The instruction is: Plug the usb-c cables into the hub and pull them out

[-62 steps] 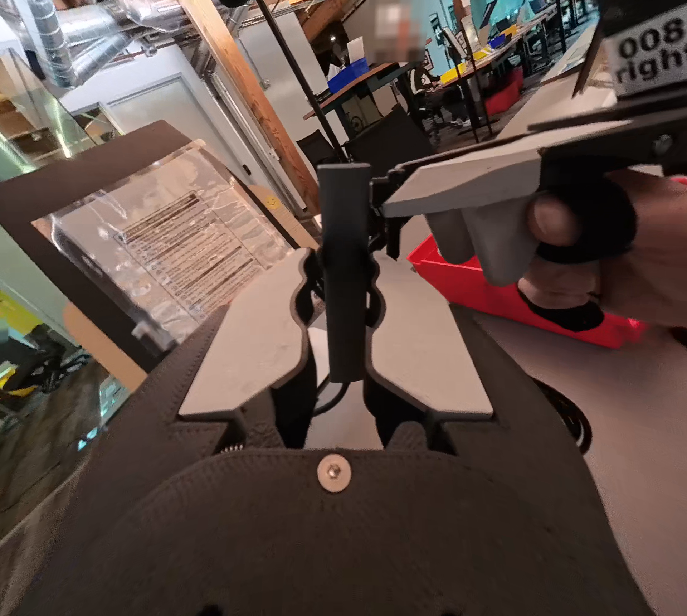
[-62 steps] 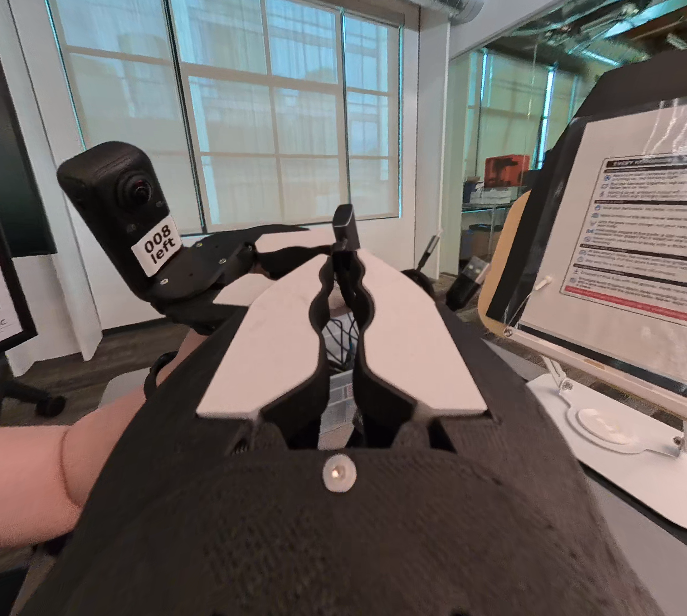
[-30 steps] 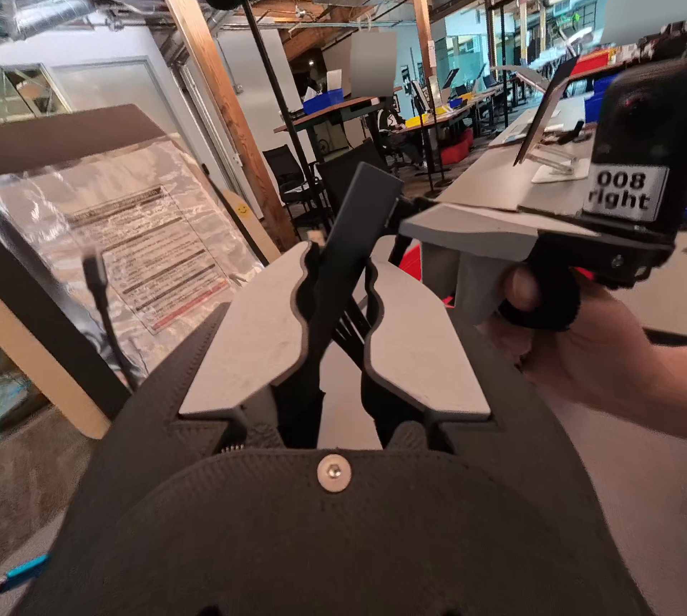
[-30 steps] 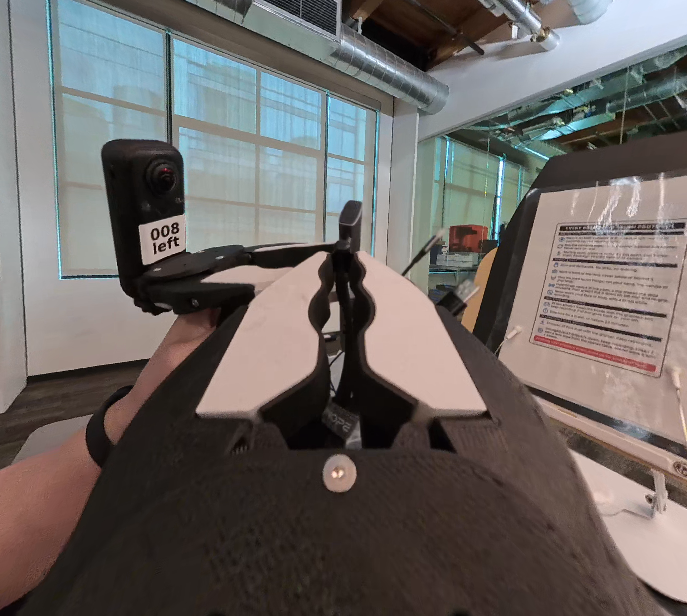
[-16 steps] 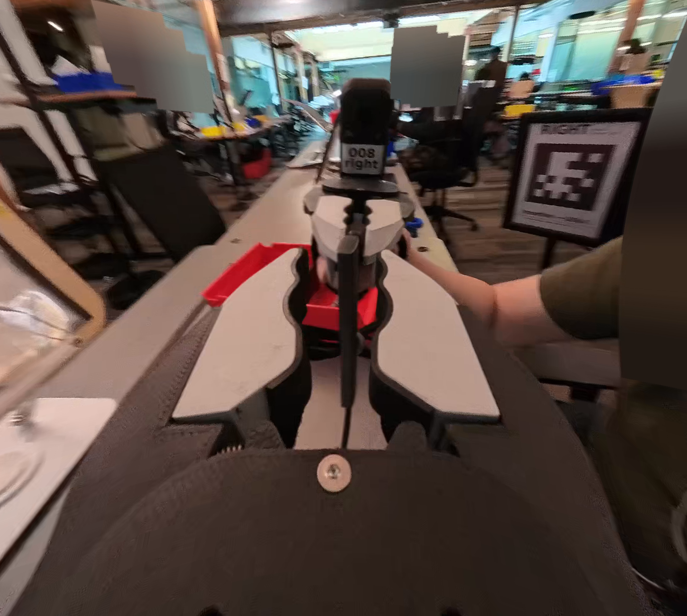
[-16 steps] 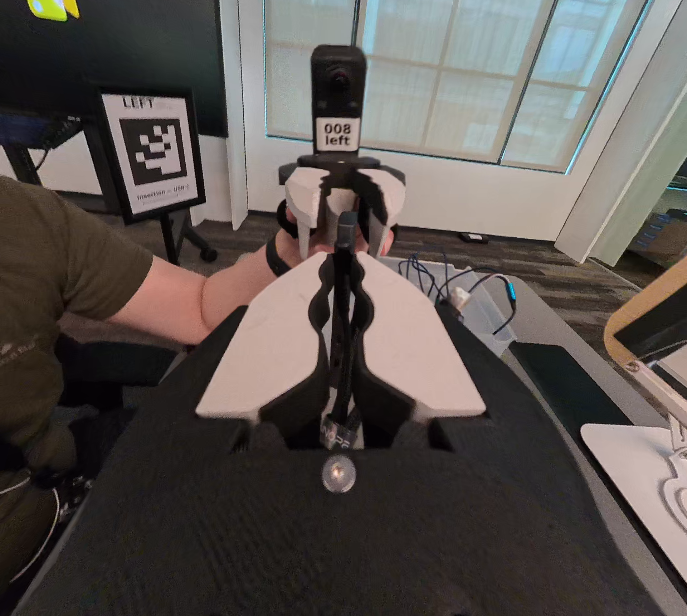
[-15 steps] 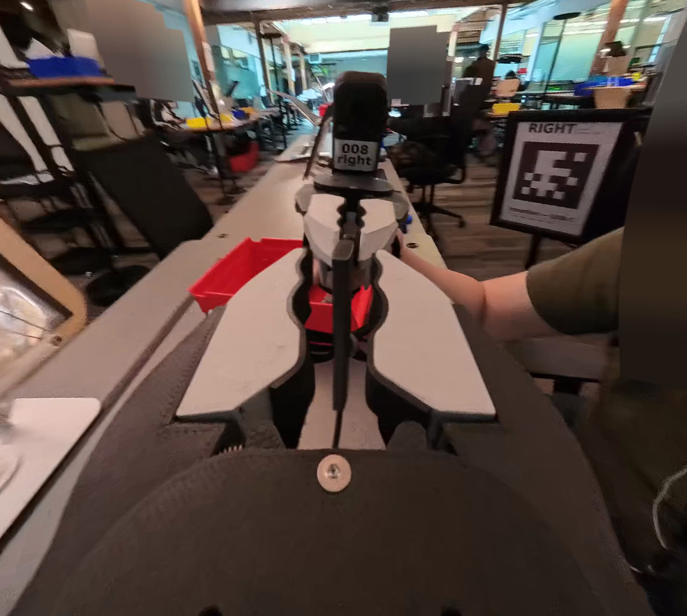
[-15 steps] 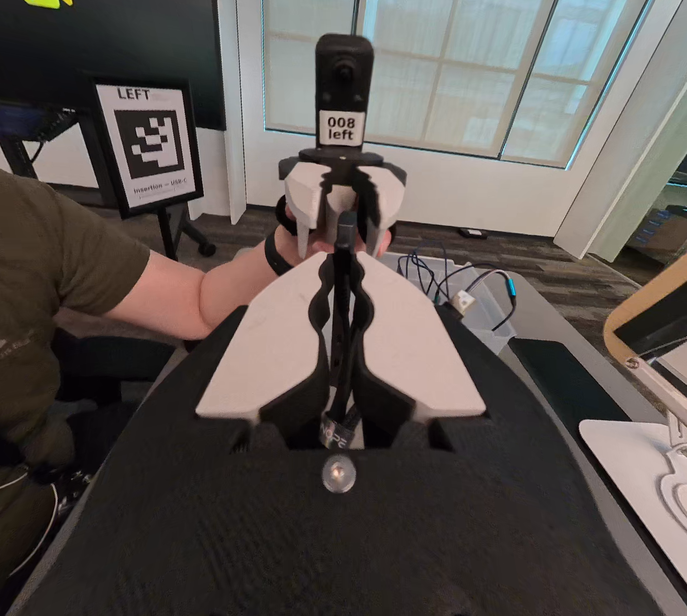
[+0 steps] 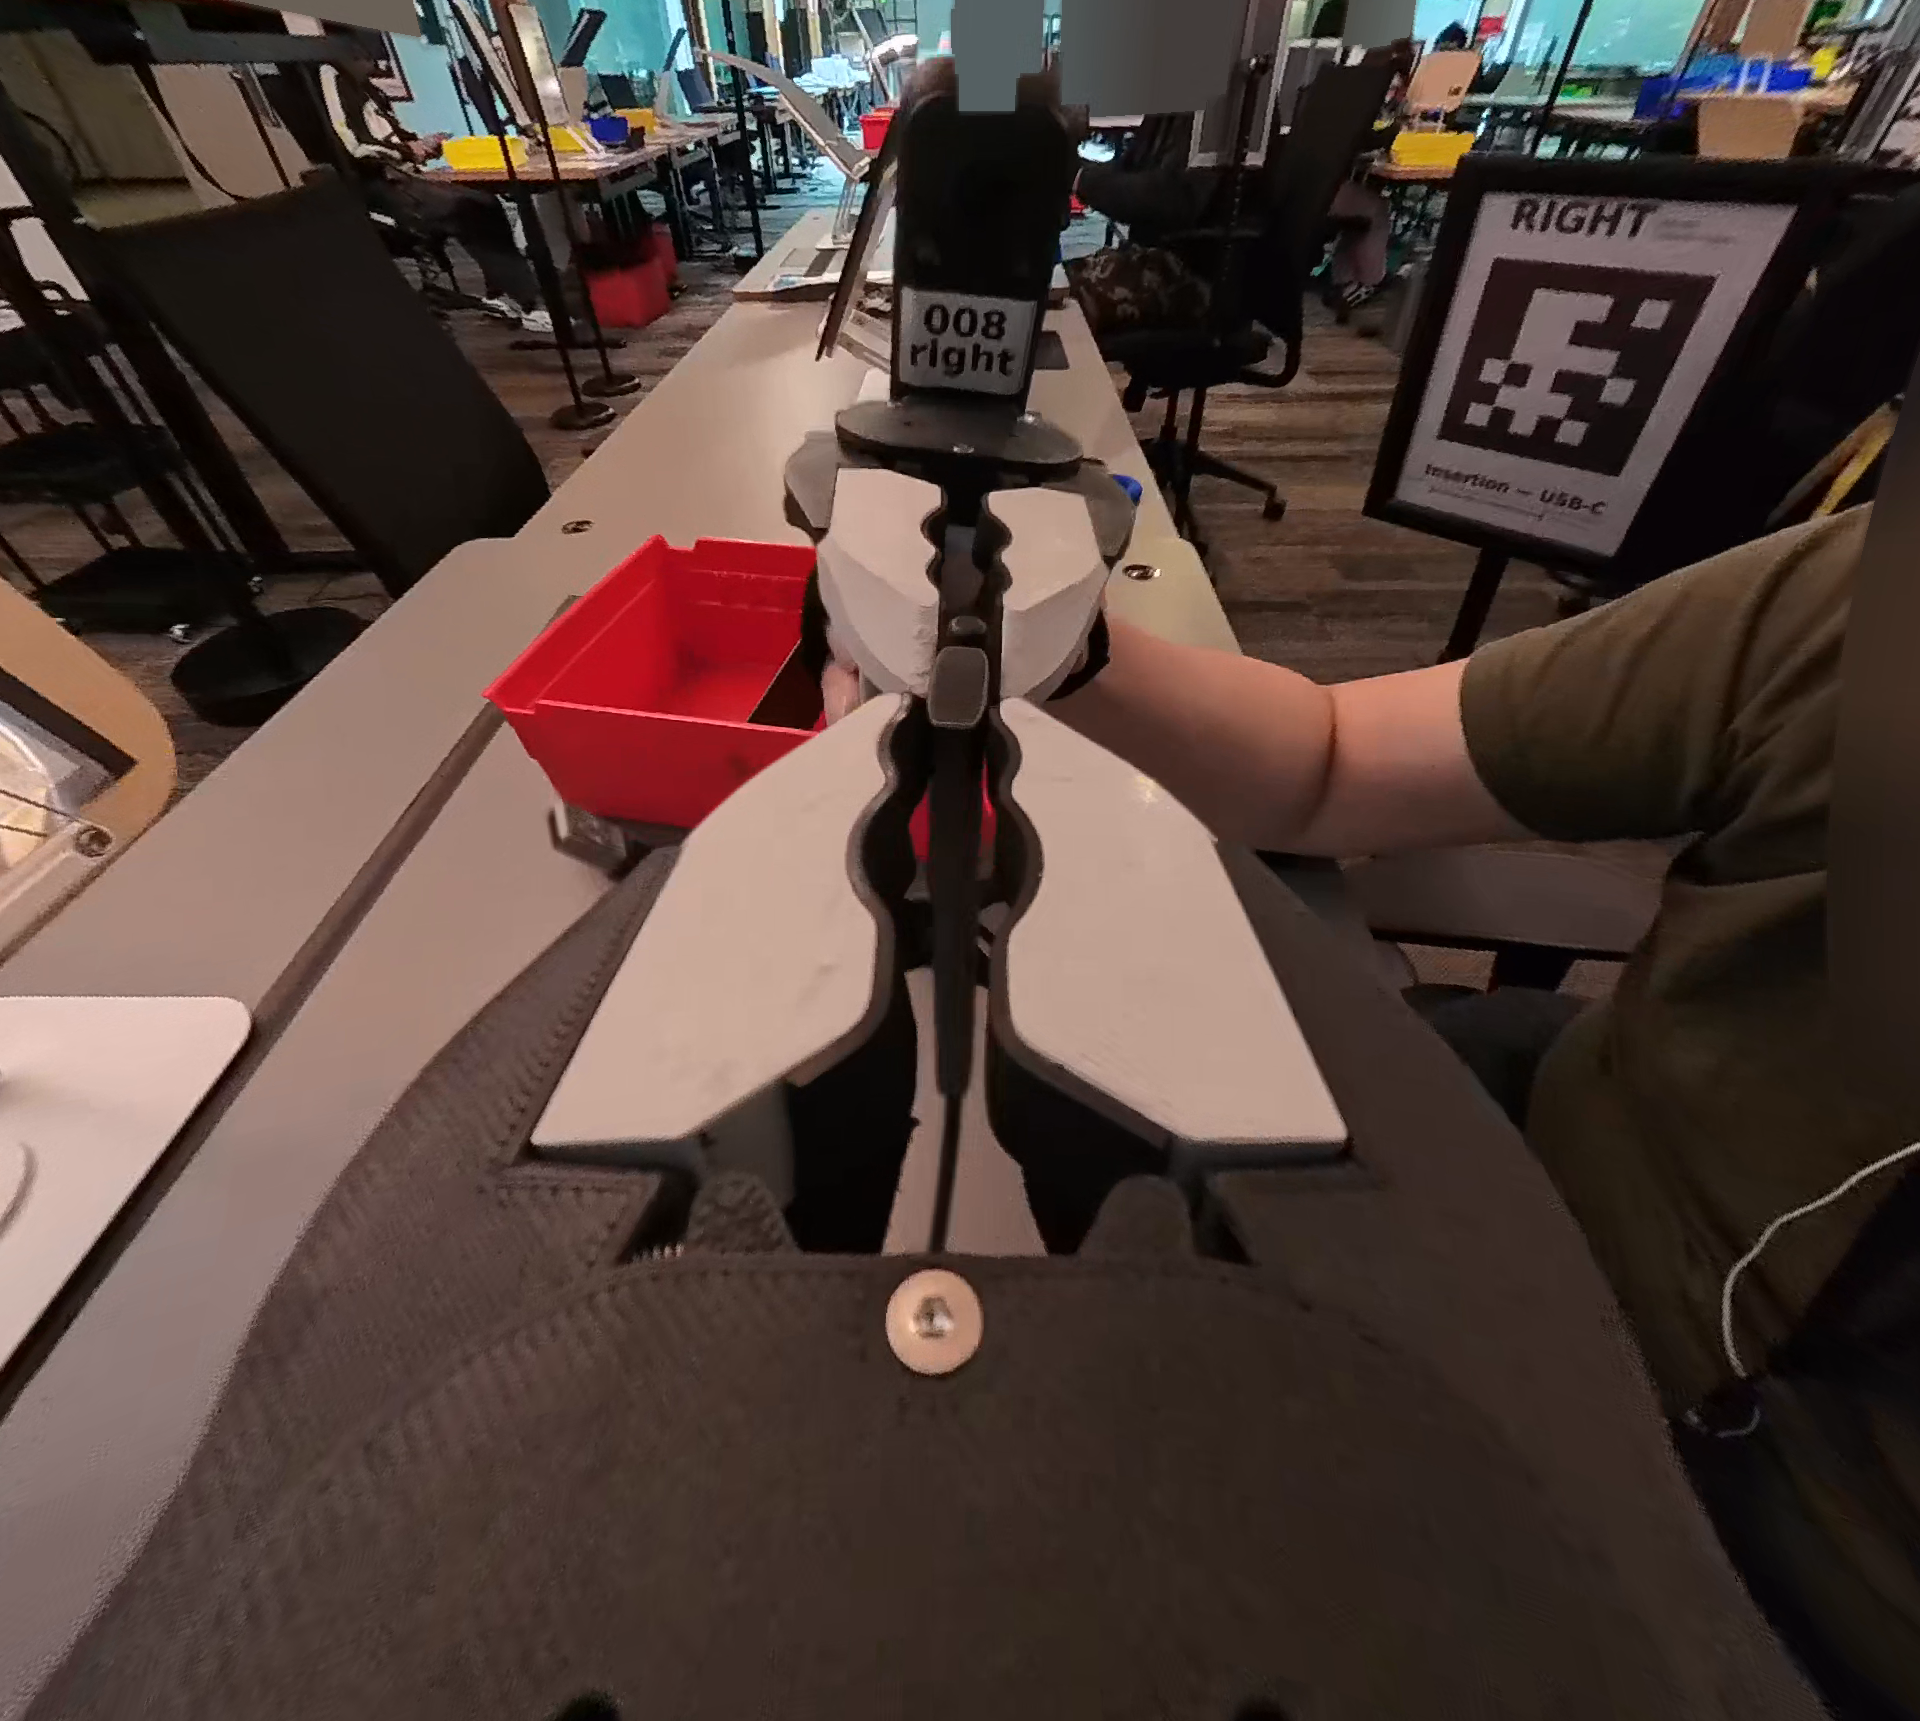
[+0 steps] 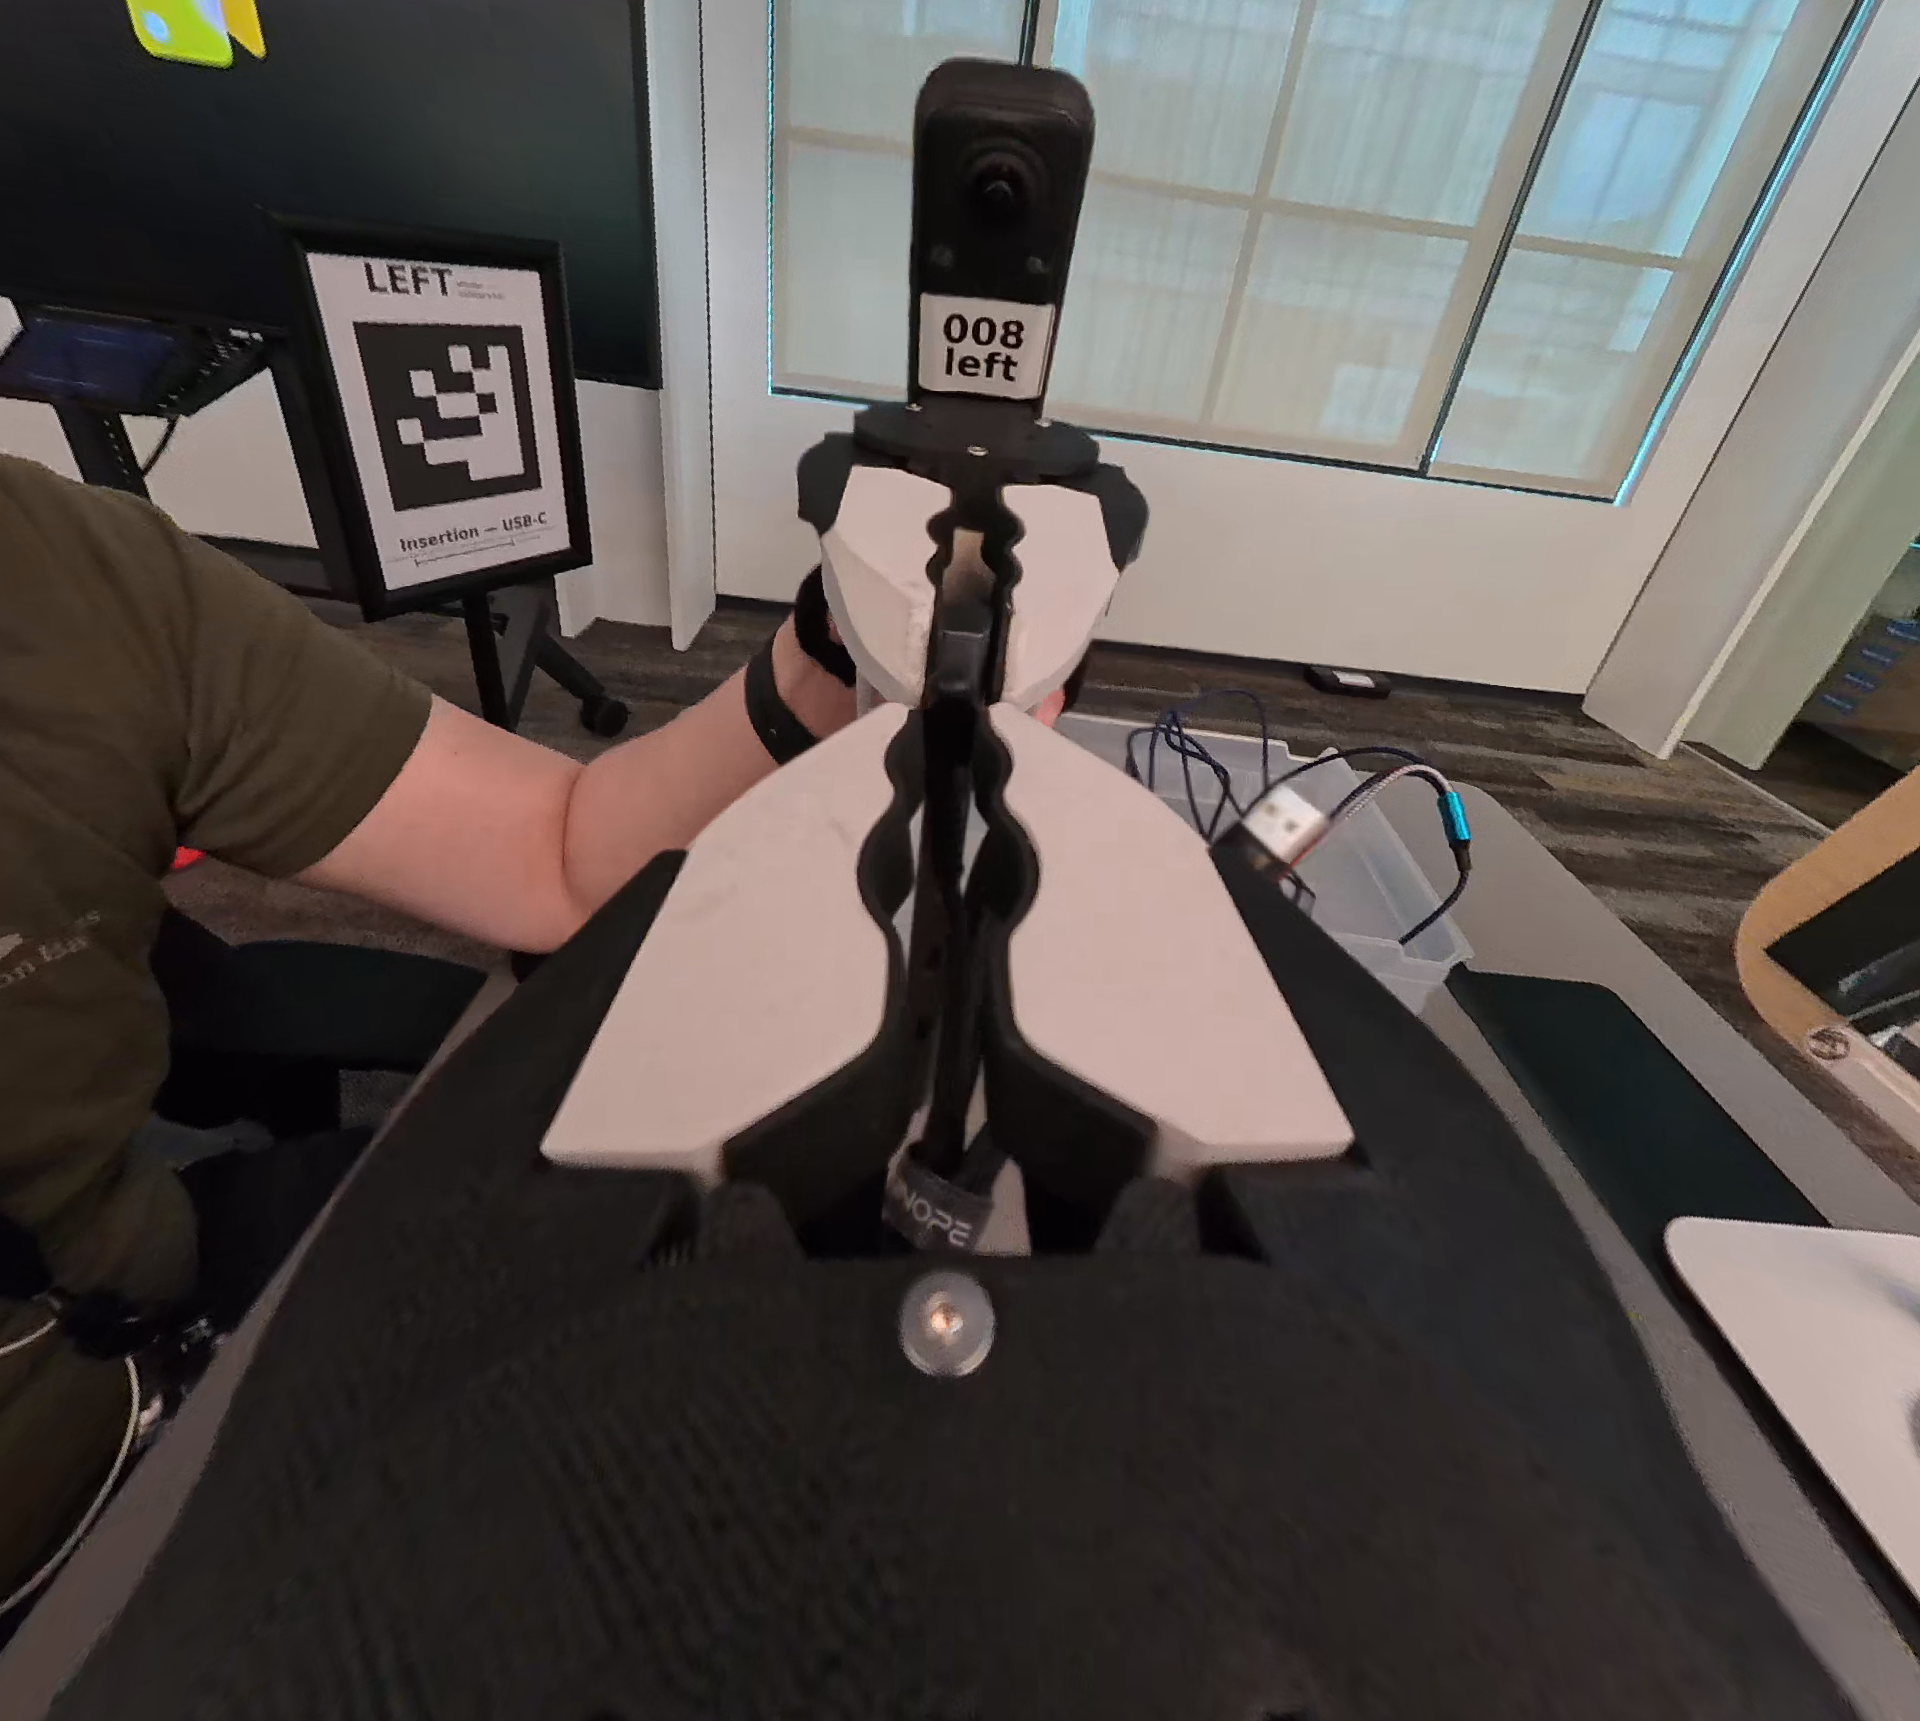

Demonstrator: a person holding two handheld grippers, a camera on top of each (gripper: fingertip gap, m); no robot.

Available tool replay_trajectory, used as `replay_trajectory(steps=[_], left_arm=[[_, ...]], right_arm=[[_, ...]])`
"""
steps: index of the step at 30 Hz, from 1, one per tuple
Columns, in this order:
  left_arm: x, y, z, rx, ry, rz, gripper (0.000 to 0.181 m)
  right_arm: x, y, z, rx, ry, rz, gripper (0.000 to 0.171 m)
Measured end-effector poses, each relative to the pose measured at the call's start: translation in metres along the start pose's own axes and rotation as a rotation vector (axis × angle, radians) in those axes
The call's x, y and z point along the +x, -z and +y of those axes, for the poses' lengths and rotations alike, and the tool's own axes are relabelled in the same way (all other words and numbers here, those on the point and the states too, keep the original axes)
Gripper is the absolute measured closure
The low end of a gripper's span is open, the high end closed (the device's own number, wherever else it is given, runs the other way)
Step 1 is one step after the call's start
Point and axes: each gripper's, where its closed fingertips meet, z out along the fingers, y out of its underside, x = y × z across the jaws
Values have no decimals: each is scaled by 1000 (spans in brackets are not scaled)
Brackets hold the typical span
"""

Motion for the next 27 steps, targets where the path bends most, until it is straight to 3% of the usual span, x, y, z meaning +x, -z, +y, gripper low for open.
replay_trajectory(steps=[19,20,23,27], left_arm=[[-14,-3,4,-58,33,-73,172],[-23,11,-6,5,45,-118,172],[-34,99,-43,253,117,-172,173],[-21,150,-54,295,44,-247,172]], right_arm=[[15,6,7,-21,-106,29,162],[24,20,0,12,-105,71,162],[45,83,-36,169,-174,159,162],[36,124,-63,102,-5,297,162]])
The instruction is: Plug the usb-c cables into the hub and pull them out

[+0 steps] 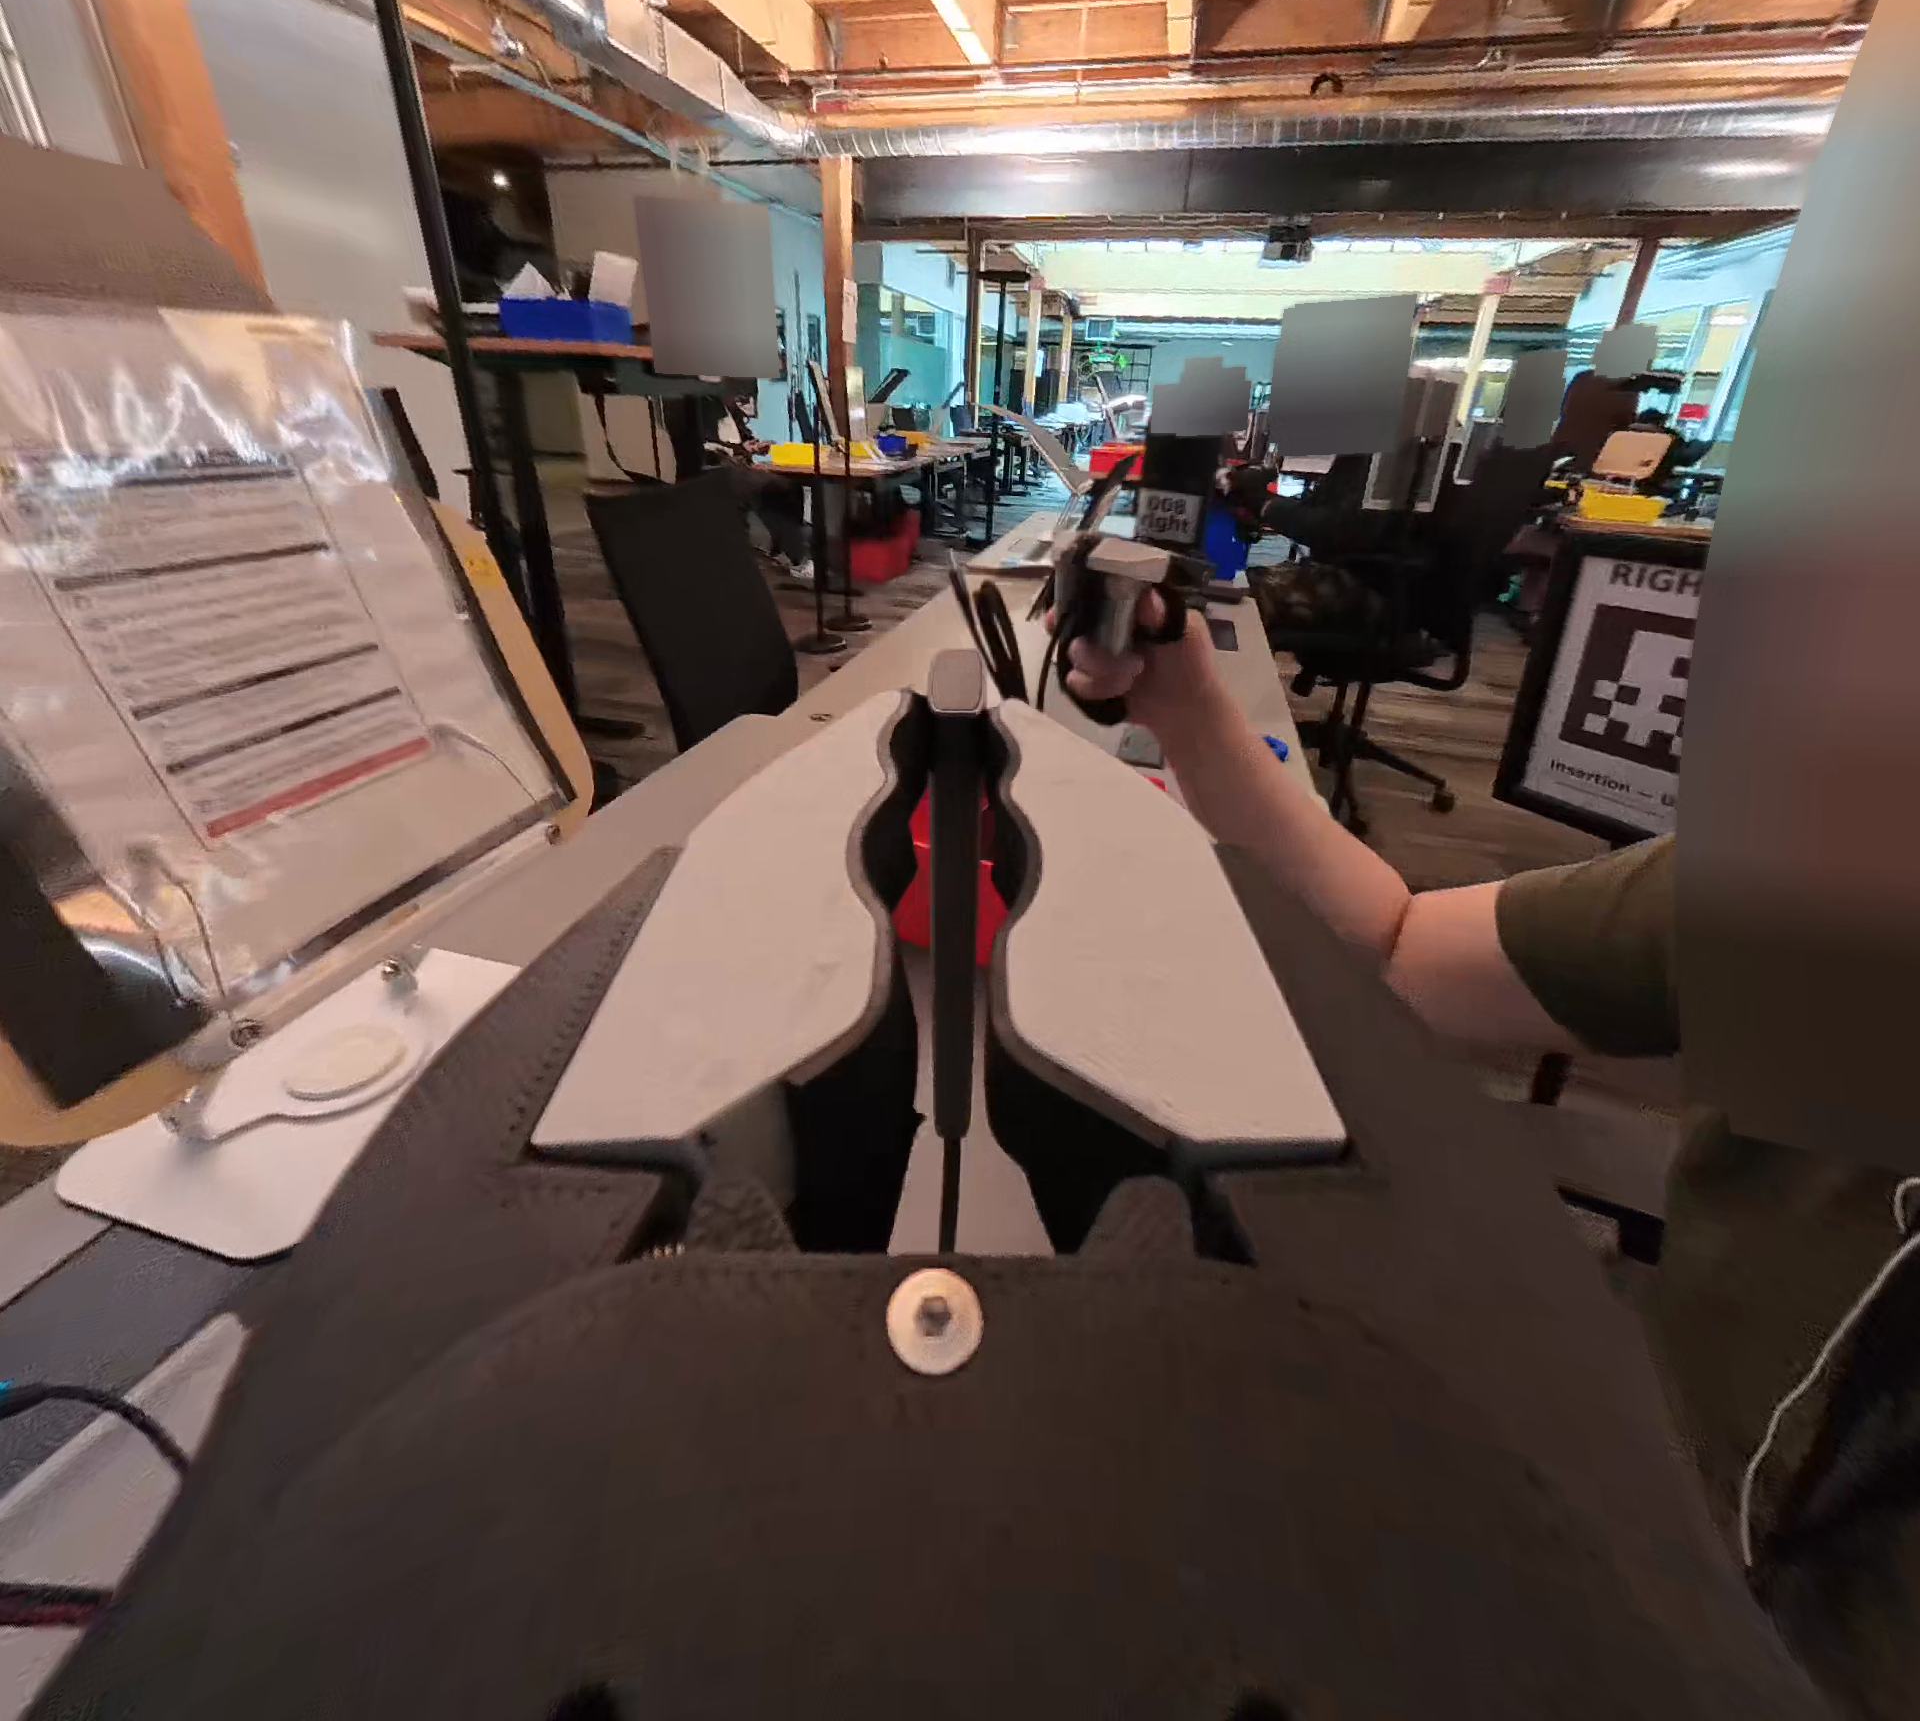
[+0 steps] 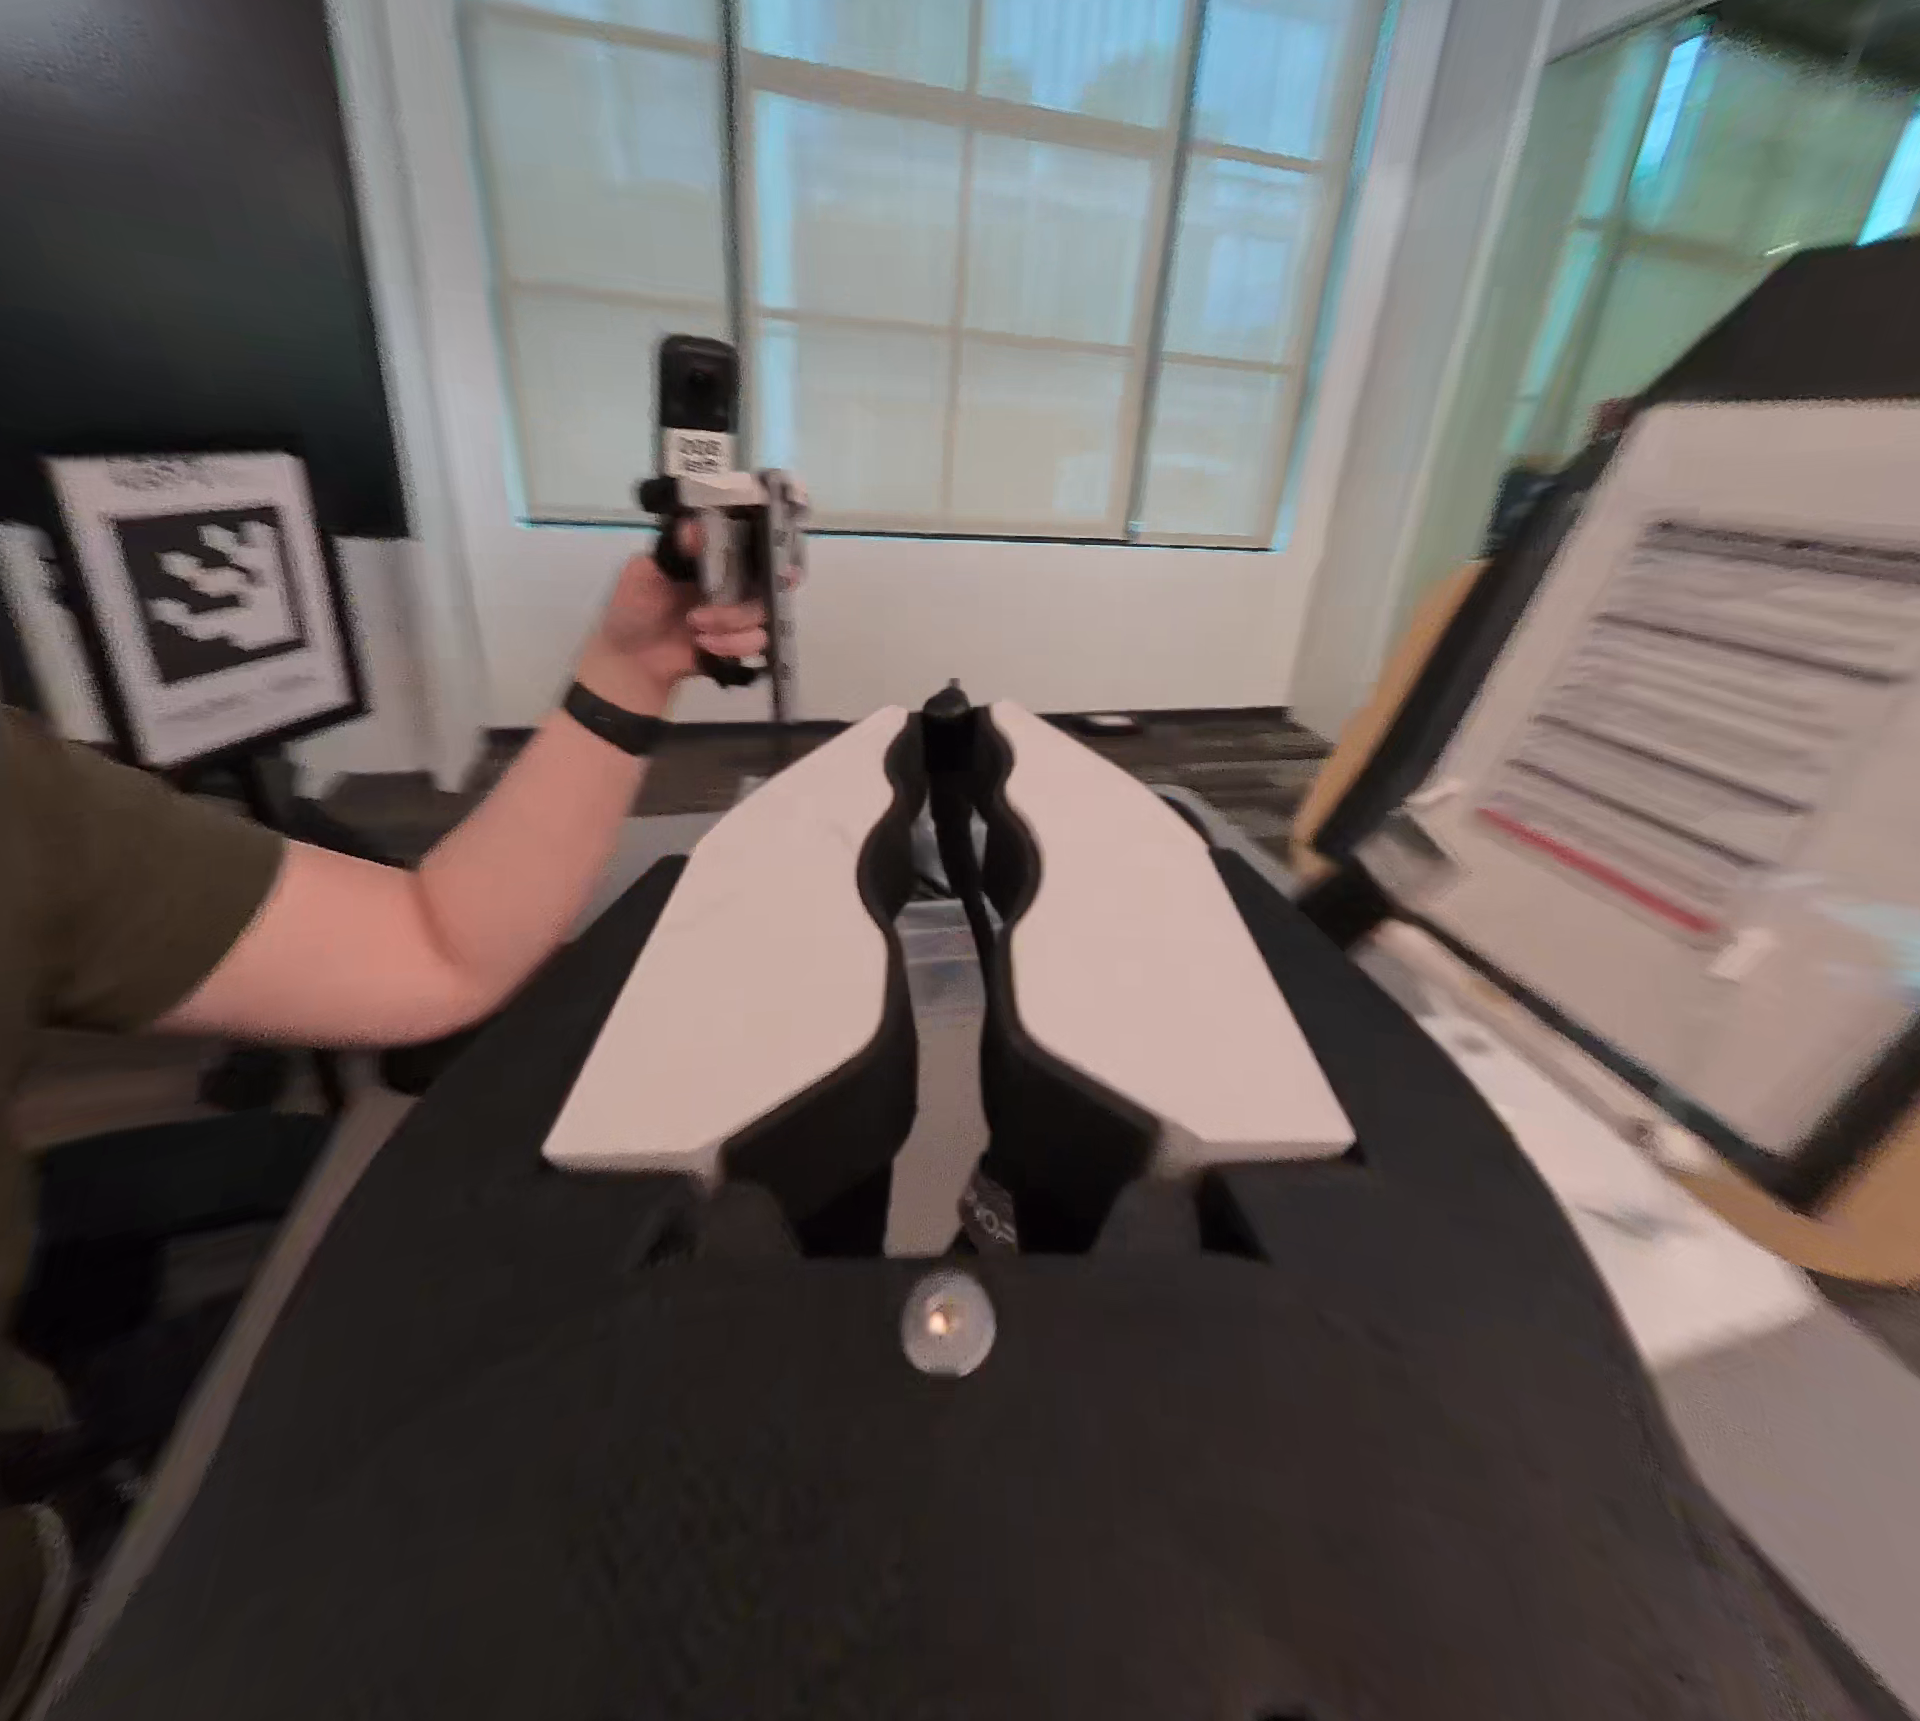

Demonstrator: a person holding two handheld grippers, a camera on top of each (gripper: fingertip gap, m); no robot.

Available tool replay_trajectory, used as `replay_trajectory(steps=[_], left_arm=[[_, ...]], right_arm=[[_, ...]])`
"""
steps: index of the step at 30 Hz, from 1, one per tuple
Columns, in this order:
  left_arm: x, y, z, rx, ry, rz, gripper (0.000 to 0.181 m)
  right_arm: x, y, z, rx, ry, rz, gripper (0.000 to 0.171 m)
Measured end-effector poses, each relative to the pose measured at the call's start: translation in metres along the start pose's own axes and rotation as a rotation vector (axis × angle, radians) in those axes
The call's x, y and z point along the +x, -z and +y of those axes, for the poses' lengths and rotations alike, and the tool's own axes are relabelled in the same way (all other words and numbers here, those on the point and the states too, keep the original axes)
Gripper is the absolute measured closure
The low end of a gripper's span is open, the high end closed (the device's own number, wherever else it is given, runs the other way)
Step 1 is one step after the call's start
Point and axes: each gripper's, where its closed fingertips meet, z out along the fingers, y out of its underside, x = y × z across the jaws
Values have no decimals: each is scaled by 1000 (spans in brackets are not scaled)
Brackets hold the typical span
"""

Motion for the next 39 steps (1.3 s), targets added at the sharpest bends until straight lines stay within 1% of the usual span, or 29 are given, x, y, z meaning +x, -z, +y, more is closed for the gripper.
replay_trajectory(steps=[2,3,5,6,8,10,12,14,15,16,17,19,20,21,22,23,25,26,27,28,29,31,32,33,34,36,37,38,39], left_arm=[[11,3,-5,3,-20,17,172],[15,2,-6,3,-27,28,172],[22,-3,-3,-19,-39,49,172],[23,-6,1,-36,-39,55,172],[26,-14,5,-58,-35,65,172],[29,-21,8,-66,-24,85,172],[31,-27,13,-81,-12,104,172],[33,-35,18,-100,-8,117,172],[33,-39,21,-108,-5,121,172],[34,-43,23,-115,-1,128,172],[35,-47,25,-119,6,137,172],[39,-55,30,-127,25,164,172],[41,-60,33,-132,35,181,172],[43,-64,35,-138,41,196,172],[45,-70,38,-143,46,208,172],[47,-75,42,-151,48,218,172],[49,-86,50,-166,54,235,172],[50,-92,53,-168,60,241,172],[50,-97,56,-165,69,247,172],[50,-102,58,-156,80,250,172],[50,-107,60,-147,94,251,172],[48,-113,63,-133,119,253,172],[47,-115,64,-126,126,249,172],[46,-117,65,-121,129,242,172],[44,-118,66,-116,128,235,172],[42,-121,69,-115,126,219,172],[41,-123,71,-120,123,214,172],[40,-124,73,-126,120,213,172],[40,-126,75,-129,120,212,172]], right_arm=[[8,24,-8,-83,113,149,162],[12,39,-2,-176,169,212,163],[30,72,10,-340,266,372,162],[41,89,18,-419,284,447,162],[55,117,42,-574,290,511,162],[57,133,82,-724,168,441,161],[67,150,128,-902,58,409,161],[53,154,183,-1059,-97,219,161],[49,154,205,-1106,-162,144,160],[46,153,223,-1141,-242,92,161],[49,151,235,-1167,-293,80,160],[53,144,242,-1174,-333,64,161],[52,144,242,-1184,-314,60,160],[55,143,240,-1179,-272,85,155],[60,139,233,-1158,-219,123,141],[63,134,223,-1127,-170,149,135],[68,117,195,-1052,-47,210,129],[70,106,178,-1009,46,248,120],[68,88,159,-944,137,259,117],[58,65,139,-846,207,230,117],[40,38,119,-724,256,165,117],[-5,-13,84,-463,271,0,119],[-26,-33,72,-363,233,-80,122],[-43,-51,68,-305,168,-149,123],[-56,-65,72,-295,96,-205,122],[-73,-88,88,-329,-22,-284,121],[-74,-97,98,-356,-67,-277,124],[-70,-104,109,-393,-96,-249,134],[-67,-105,118,-439,-104,-246,159]])
